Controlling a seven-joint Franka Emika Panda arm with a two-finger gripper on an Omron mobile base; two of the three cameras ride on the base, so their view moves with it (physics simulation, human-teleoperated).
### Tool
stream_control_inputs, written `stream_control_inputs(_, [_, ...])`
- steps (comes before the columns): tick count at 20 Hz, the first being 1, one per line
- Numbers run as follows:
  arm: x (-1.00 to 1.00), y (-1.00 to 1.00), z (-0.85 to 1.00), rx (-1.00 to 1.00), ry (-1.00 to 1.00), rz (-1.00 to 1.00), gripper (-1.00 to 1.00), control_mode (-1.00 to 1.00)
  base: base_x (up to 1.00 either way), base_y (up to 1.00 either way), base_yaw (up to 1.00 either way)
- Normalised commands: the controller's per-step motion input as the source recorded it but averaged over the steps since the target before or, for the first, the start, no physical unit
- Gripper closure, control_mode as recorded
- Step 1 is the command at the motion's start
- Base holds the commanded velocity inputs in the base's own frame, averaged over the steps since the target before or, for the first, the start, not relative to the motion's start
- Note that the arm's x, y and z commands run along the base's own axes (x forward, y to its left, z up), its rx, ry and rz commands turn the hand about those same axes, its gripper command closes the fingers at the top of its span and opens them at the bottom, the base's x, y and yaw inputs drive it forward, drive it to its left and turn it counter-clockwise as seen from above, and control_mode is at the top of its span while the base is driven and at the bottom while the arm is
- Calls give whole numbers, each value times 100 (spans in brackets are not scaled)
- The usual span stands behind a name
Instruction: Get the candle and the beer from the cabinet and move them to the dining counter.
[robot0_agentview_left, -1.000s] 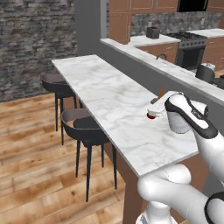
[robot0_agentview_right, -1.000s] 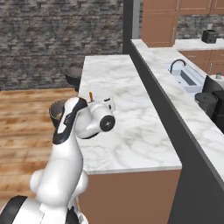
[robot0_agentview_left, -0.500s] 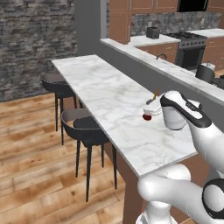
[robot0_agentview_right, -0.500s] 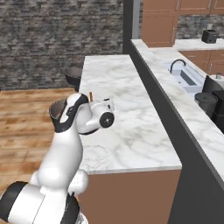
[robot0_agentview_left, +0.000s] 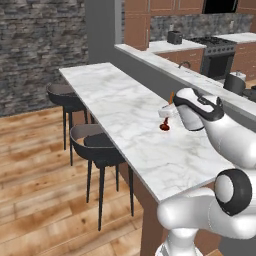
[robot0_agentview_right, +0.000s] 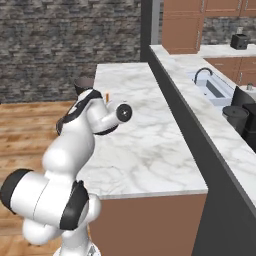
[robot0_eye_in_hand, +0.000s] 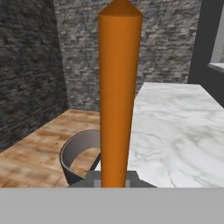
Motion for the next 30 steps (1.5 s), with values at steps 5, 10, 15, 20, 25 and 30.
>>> stream_control_inputs(5, [19,0,-20,0,-2,2,100,-100,0,0,0])
stream_control_inputs(10, [10,0,-39,0,-7,2,100,-100,0,0,0])
stream_control_inputs(15, [8,0,-37,0,-10,1,100,-100,0,0,0])
stream_control_inputs(20, [13,0,-21,0,-5,0,100,-100,0,0,0])
stream_control_inputs(25, [13,0,-14,0,0,0,100,-100,0,0,0])
stream_control_inputs(30, [12,0,-6,0,0,0,100,-100,0,0,0])
